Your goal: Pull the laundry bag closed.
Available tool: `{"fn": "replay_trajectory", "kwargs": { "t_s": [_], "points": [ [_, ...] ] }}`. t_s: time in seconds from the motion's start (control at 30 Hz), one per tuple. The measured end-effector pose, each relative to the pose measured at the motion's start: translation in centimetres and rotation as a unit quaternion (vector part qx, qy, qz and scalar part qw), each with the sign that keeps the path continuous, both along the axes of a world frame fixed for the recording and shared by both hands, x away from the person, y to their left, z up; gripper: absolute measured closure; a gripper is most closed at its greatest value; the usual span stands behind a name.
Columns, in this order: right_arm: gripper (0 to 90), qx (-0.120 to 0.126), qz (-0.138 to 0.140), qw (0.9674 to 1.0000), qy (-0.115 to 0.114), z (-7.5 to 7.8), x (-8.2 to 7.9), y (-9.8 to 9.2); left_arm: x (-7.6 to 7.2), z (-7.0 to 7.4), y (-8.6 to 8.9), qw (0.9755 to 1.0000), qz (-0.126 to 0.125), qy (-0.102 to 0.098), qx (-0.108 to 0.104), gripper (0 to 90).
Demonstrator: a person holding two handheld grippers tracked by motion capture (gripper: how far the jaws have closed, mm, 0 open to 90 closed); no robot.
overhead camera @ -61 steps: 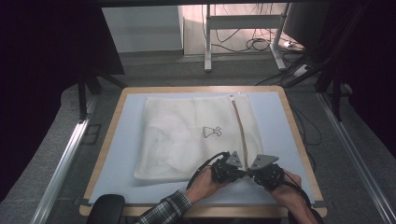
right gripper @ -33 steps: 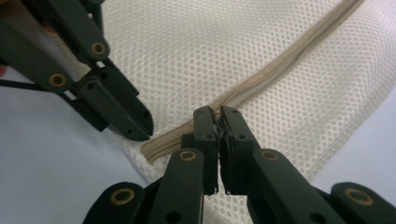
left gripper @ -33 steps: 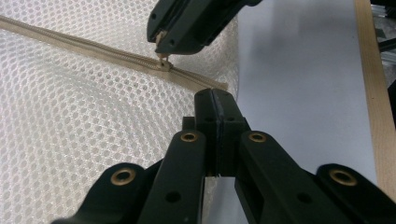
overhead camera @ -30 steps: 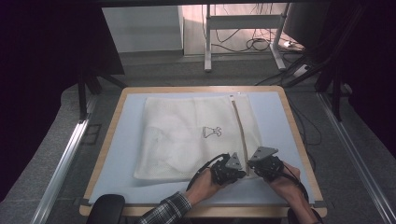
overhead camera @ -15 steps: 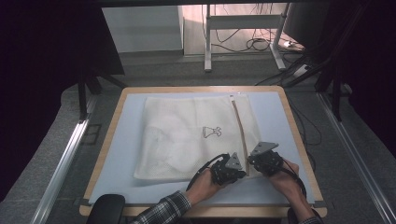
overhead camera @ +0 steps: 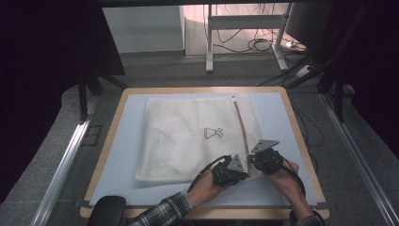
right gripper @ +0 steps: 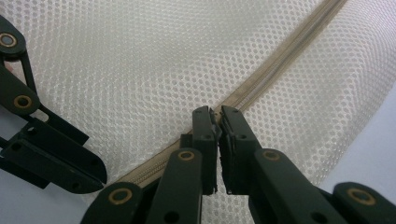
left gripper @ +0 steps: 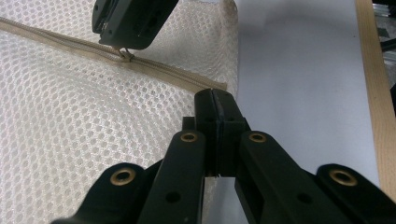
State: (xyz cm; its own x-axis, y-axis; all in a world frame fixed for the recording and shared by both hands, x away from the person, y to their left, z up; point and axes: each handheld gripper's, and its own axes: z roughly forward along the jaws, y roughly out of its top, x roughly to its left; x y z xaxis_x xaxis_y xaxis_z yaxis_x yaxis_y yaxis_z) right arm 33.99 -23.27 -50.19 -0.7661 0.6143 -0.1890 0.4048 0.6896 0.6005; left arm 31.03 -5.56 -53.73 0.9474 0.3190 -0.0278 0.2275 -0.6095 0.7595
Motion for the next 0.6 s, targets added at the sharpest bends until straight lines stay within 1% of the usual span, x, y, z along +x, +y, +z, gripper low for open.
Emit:
{"fn": "replay_trajectory", "kwargs": {
  "t_s": [0.1,0.23,0.3,0.43,0.53,0.6],
  "points": [
    [85.1,-0.004,0.004,1.0000,-0.001,0.00,-0.06,-0.02,0.00,0.00,0.01,1.0000,0.000,0.001,0.000,90.0],
    [84.8,-0.001,0.006,0.9999,0.010,-0.05,0.02,-0.29,0.03,0.00,0.02,1.0000,0.000,0.001,0.000,90.0],
    [84.7,-0.002,0.006,0.9999,0.011,-0.11,0.03,-0.39,0.07,0.00,0.03,1.0000,0.000,0.003,-0.001,90.0],
    [85.4,-0.006,0.012,0.9999,0.009,-0.18,-0.04,-0.22,0.11,0.00,0.05,1.0000,-0.001,0.005,-0.001,90.0],
    [85.5,-0.015,0.014,0.9998,0.008,-0.32,-0.11,0.06,0.13,0.00,0.05,1.0000,-0.001,0.006,-0.001,90.0],
    [85.5,-0.015,0.016,0.9997,0.007,-0.36,-0.09,0.10,0.12,0.00,0.05,1.0000,-0.001,0.005,-0.001,90.0]
  ]
}}
